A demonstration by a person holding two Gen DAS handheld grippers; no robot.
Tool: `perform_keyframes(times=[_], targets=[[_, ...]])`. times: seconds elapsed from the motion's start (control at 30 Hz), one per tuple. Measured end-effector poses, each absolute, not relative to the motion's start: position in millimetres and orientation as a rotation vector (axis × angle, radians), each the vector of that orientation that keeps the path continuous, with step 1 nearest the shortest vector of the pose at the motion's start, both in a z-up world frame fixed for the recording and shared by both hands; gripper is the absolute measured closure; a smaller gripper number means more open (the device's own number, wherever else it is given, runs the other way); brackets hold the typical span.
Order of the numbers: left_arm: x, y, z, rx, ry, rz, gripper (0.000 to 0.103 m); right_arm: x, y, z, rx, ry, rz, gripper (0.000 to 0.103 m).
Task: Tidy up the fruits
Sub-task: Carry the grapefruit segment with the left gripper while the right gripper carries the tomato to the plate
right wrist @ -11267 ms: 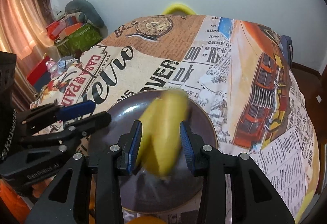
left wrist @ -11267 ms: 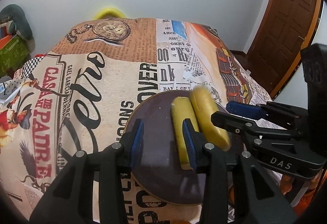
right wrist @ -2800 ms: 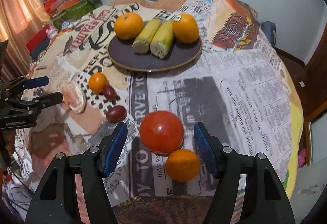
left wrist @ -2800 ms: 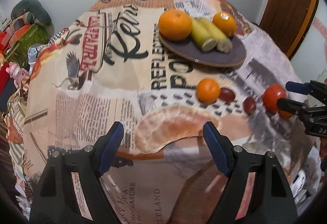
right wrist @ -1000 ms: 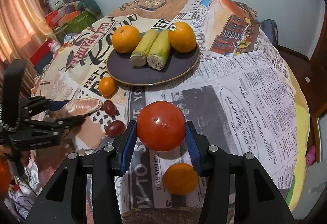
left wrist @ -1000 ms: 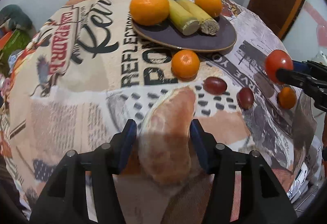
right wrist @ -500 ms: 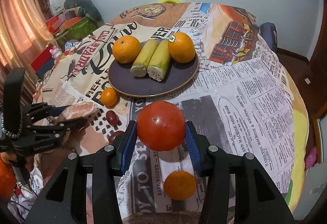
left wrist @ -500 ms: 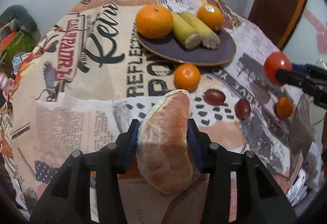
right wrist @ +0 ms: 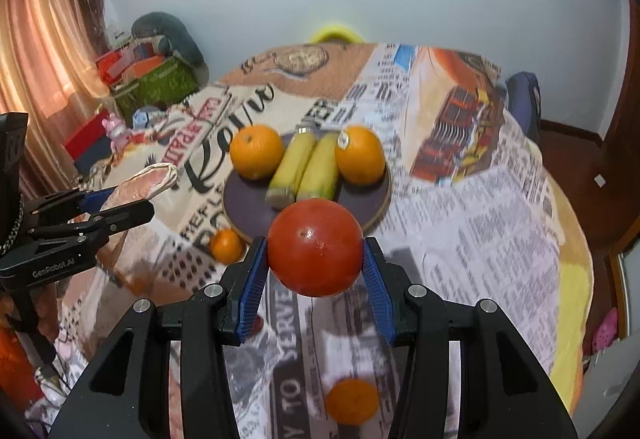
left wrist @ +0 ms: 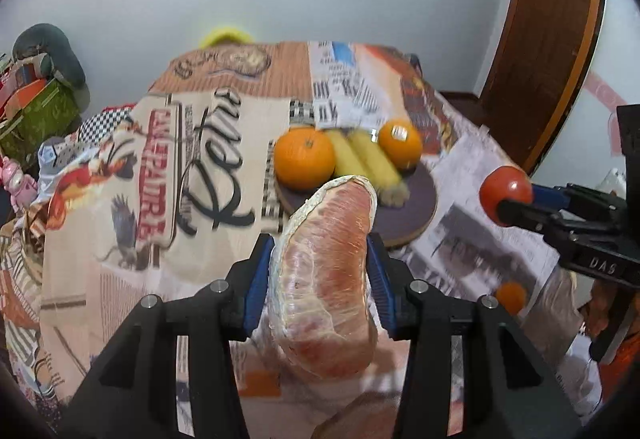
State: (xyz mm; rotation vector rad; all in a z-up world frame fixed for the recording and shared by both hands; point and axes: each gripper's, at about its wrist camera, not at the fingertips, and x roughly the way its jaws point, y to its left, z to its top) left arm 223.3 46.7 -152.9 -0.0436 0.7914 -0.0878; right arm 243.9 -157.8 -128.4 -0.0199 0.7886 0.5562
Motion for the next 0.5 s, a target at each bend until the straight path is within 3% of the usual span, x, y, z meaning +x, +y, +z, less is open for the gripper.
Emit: perform_keyframes(times=[0.5], targets=[[270, 39, -132, -0.078, 0.724, -0.106, 0.057, 276, -149, -115, -0.032, 0.735, 0.562, 0.059]])
